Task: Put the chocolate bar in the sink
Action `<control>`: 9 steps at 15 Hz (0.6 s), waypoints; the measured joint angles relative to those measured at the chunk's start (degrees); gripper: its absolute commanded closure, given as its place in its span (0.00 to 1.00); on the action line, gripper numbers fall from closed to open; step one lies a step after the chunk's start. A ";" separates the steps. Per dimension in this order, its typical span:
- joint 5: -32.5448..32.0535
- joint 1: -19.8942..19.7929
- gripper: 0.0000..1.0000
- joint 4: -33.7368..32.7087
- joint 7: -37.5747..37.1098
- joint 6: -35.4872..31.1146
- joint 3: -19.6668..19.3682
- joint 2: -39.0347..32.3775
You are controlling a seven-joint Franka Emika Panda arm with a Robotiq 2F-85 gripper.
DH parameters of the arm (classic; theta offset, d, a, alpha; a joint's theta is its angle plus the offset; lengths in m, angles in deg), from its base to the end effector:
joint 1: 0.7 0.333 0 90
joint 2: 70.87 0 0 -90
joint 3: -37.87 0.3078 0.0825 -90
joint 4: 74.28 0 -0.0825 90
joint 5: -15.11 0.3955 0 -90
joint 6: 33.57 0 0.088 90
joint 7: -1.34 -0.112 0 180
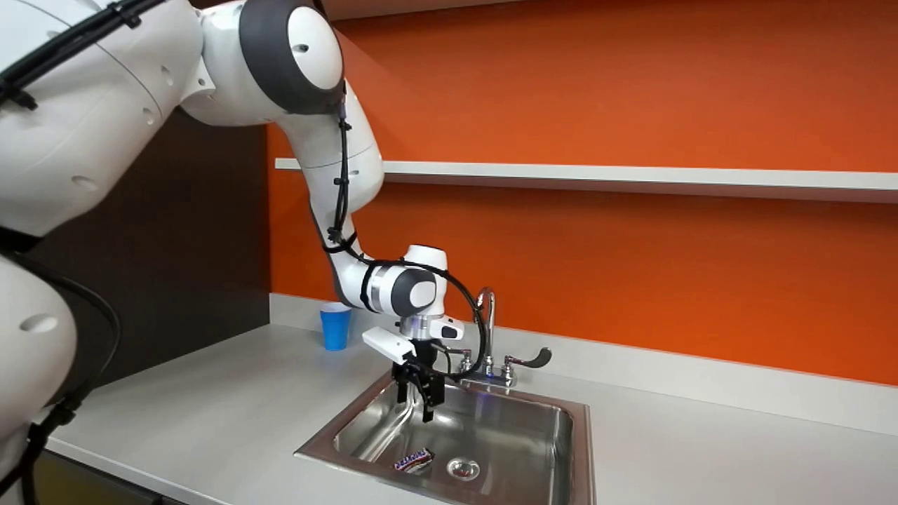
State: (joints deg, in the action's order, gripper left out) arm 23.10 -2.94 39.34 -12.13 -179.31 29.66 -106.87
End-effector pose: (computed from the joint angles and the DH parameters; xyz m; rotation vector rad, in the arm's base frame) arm 0.5898 -0.1119 0.1201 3.0275 -0.7902 -0.0896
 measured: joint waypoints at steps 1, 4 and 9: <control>-0.45 0.43 0.00 1.50 0.00 -0.25 -0.01 1.27; -2.36 2.18 0.00 7.05 -0.01 -0.95 -0.07 5.74; -6.17 6.10 0.00 17.42 -1.31 -1.44 -0.01 15.60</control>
State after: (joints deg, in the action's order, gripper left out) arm 16.93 3.16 56.77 -13.44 -180.75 29.65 -91.27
